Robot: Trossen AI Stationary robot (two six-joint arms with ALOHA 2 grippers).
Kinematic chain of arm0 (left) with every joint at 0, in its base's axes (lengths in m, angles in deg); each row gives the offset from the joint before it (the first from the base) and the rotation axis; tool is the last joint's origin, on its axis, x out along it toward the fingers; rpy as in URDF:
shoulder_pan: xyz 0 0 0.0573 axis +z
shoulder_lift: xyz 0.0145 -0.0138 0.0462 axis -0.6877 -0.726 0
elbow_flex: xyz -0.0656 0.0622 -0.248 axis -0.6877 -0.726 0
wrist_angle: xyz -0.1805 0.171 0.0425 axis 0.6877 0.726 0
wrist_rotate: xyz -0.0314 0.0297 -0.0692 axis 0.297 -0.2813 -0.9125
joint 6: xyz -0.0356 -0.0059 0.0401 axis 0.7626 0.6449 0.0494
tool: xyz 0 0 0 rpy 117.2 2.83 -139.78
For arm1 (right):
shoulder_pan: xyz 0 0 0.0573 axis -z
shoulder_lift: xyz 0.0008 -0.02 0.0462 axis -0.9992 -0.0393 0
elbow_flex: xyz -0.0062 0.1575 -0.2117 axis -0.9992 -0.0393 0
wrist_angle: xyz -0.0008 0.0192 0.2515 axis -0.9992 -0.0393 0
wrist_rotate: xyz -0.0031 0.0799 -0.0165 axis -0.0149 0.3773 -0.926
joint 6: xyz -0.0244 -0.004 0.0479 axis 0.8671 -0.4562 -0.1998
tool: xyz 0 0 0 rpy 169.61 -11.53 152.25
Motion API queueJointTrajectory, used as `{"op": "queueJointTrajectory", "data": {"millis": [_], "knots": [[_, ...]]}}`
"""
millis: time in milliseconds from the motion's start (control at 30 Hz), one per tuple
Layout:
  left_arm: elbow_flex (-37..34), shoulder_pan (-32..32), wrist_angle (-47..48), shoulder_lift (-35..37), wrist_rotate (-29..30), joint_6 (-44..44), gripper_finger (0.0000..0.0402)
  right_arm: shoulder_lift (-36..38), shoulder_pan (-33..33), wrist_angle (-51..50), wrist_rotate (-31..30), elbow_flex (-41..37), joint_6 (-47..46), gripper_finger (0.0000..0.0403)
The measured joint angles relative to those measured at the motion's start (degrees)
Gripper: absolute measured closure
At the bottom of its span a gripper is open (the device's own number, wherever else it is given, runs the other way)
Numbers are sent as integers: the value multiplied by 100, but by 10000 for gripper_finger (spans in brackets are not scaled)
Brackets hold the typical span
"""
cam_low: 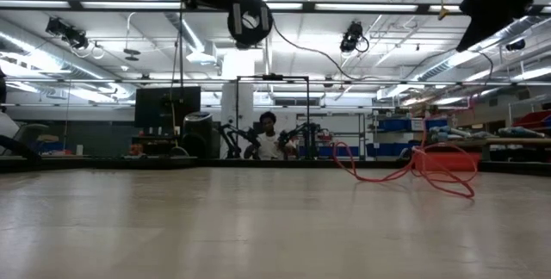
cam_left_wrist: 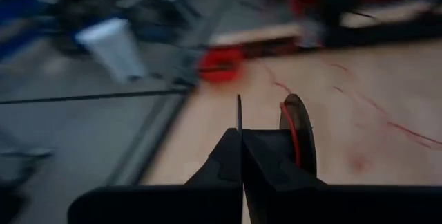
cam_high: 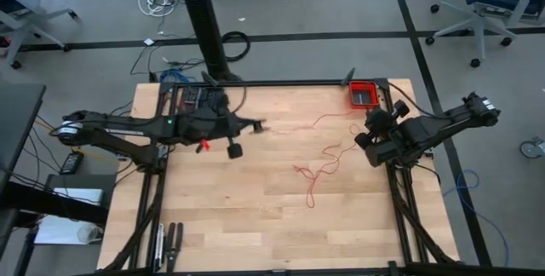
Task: Coil cords
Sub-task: Coil the red wire on the black spool
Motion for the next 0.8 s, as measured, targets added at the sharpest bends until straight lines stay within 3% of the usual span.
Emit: {"op": "queueJointTrajectory", "data": {"millis": [167,500,800], "knots": [[-2,64,-473,21,996,5,401,-215,-37,574,51,-283,199,403],[-2,540,-864,19,738,1496,401,-806,-37,1294,-225,-702,415,403],[-2,1020,-1124,0,1152,2747,401,-1317,-39,3370,-276,-706,2283,403]]}}
